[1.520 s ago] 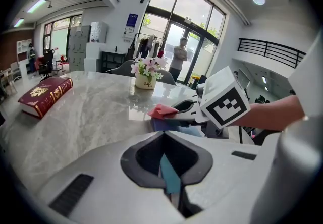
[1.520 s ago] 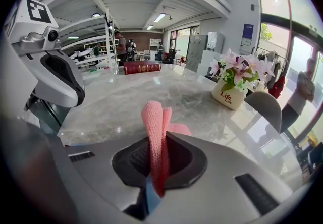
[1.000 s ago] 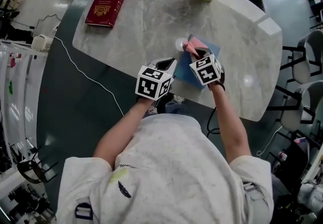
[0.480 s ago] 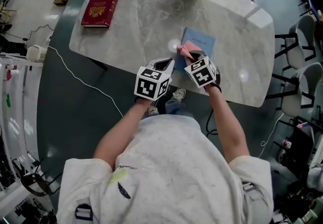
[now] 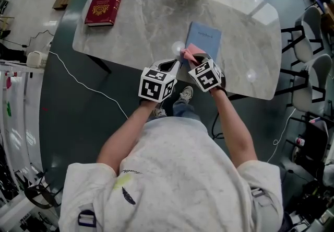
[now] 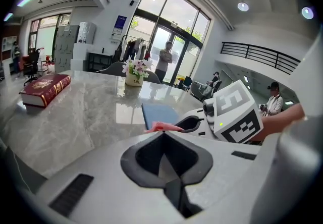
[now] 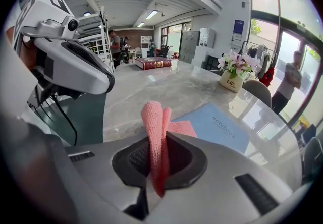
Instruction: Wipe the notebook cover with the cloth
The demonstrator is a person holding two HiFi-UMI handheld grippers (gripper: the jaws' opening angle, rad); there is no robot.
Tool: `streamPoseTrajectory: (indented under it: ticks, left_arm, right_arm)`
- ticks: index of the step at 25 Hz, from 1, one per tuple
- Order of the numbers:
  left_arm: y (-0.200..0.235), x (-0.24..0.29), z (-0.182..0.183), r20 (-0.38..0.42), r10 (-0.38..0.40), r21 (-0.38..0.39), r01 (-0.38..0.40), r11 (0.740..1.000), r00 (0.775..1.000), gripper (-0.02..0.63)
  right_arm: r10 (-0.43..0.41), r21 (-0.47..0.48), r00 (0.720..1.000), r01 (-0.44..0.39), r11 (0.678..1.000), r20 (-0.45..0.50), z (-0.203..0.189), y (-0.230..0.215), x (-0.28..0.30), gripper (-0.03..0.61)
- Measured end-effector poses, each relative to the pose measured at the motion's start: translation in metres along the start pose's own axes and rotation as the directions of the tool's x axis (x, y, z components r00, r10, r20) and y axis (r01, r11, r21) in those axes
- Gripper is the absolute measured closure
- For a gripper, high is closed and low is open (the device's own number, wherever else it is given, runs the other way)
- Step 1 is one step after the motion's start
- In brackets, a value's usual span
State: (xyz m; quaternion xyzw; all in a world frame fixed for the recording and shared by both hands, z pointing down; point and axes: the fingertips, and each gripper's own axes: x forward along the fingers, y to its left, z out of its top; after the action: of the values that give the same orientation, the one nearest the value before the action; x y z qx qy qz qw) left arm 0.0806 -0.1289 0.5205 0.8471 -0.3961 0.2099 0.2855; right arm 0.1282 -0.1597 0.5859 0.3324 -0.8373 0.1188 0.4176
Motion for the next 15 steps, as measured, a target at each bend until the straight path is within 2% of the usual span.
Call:
streamPoseTrajectory:
  ticks: [15]
  left_arm:
    - [-0.015,-0.015,-0.017,0.000,-0.034,0.021,0.034,0.999,0.999,0.607]
  right_arm:
    - [-0.009,0.020,1.000,0.009,1.000,0.001,-0.018,0.039,-0.016,0.563]
